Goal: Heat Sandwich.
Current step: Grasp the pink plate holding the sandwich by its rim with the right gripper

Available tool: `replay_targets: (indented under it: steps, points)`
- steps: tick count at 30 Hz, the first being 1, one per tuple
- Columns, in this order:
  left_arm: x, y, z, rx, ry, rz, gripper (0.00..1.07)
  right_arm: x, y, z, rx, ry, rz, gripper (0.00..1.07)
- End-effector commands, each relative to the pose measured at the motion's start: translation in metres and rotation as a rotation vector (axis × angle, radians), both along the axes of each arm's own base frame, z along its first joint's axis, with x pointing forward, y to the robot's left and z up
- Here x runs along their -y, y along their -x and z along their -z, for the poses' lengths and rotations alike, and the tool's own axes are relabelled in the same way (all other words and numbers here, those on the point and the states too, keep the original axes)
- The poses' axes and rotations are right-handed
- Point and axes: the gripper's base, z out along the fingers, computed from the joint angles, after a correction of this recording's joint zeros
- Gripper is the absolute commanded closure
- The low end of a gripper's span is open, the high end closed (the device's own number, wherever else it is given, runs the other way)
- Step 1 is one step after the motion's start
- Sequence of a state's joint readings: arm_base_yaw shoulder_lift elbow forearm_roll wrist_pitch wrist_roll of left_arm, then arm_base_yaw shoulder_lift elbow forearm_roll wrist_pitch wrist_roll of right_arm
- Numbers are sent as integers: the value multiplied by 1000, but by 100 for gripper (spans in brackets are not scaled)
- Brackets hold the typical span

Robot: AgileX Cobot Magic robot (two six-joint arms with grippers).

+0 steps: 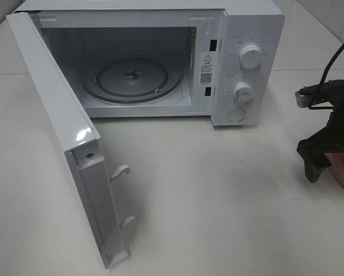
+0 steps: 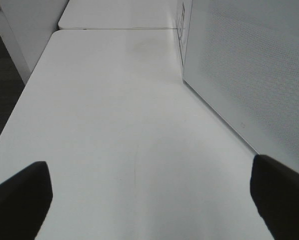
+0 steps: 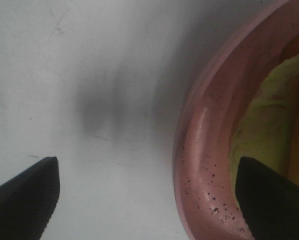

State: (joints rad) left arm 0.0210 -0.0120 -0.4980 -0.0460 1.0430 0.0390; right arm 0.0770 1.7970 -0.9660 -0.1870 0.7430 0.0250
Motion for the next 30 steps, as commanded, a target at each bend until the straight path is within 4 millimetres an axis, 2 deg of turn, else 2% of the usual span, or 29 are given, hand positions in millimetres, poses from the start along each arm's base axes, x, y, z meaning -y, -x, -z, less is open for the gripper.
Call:
replay_targets:
  steps: [1, 10, 20, 24, 26, 27, 29, 30]
  points:
    - [0, 3, 0, 25, 4, 4, 3, 3, -4, 8, -3, 14, 17, 17]
    - [0, 3, 0, 25, 4, 4, 3, 2, -6, 27, -39, 3, 30, 18]
    - [0, 3, 0, 25, 4, 4, 3, 2, -6, 29, -46, 0, 24, 22]
    - [0, 3, 0, 25, 4, 4, 3, 2, -5, 29, -55, 2, 25, 37]
    - [0, 3, 0, 25, 4, 4, 3, 3, -5, 29, -52, 16, 25, 56]
    - [0, 3, 0, 25, 4, 4, 3, 3, -5, 29, -52, 16, 25, 56]
    - [0, 3, 0, 25, 4, 4, 3, 4, -6, 29, -49, 26, 31, 72]
    - [0, 3, 0, 25, 4, 4, 3, 5, -6, 29, -43, 35, 47, 92]
